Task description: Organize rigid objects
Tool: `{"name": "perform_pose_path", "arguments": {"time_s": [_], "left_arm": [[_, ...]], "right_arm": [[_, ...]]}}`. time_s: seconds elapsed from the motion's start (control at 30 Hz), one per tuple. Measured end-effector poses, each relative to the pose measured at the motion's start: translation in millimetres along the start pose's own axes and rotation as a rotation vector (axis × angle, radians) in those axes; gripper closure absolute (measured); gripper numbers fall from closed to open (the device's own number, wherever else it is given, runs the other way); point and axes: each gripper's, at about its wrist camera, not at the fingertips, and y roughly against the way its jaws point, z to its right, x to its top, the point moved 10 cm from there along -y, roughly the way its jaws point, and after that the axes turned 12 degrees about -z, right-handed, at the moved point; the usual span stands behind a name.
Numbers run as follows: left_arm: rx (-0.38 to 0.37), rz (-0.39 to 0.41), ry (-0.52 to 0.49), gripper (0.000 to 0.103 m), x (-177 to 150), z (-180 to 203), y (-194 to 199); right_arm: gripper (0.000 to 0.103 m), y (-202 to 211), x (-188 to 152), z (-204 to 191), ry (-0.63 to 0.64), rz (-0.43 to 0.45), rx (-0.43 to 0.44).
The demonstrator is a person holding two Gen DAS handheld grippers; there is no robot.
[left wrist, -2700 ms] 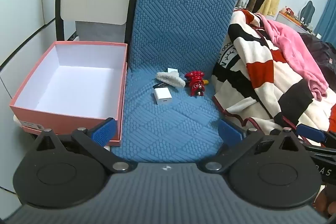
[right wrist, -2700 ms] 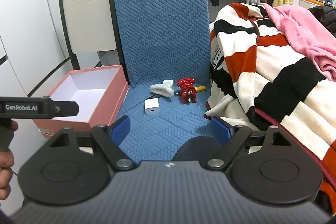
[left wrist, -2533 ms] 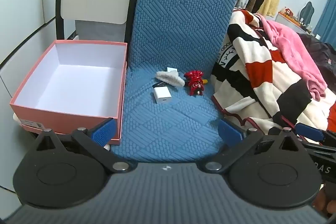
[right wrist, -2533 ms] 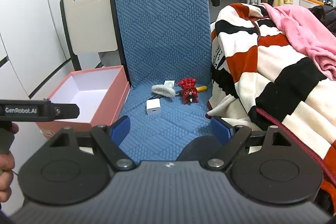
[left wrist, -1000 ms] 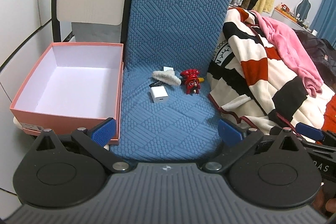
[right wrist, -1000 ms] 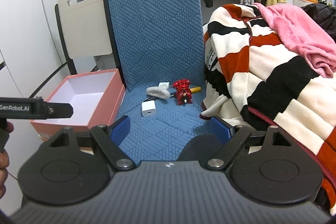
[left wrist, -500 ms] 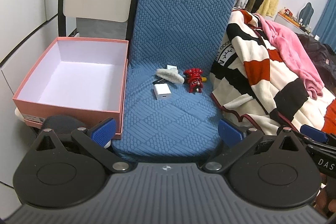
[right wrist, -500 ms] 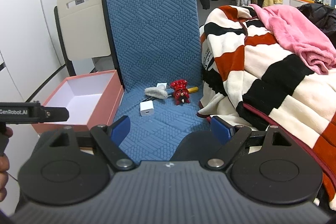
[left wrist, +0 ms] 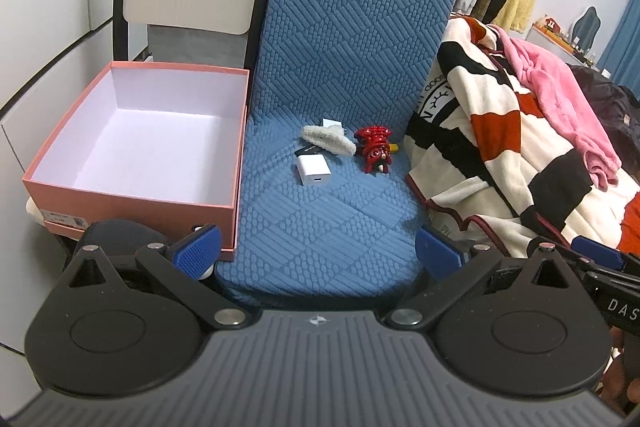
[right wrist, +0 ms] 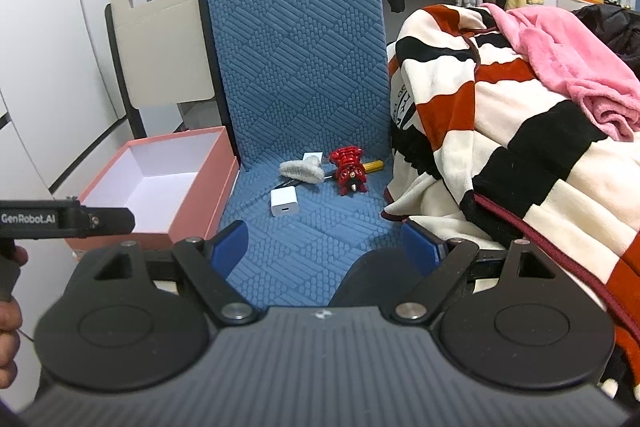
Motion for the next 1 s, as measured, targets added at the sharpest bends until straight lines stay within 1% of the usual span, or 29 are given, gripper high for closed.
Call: {"name": "perform_pose_path", "arguments": {"time_s": [0.3, 0.5, 0.77, 0.87, 1.0], "left_arm": [[0.001, -0.016, 0.005, 0.0, 1, -3, -8], [0.0, -0.027, 0.002, 0.0, 5, -2, -21], [0.002, -0.021, -0.018, 0.0, 24, -1, -57], [-0.003, -0.028, -0.029, 0.0, 31, 0, -72], [0.01, -0.045, -0.039, 0.0, 39, 2, -93]], "right_arm": [[0.018, -6, -1, -1, -0.002, -0.01, 0.0], [0.018, -13, 2, 4, -0.02, -0.009, -0.004], [0.018, -42, 9, 12, -0.027, -0.014, -0.017], [0.018, -54, 11, 15, -0.042, -0.022, -0.012], [0.018, -71, 13, 20, -0.057, -0.029, -0.006]]}}
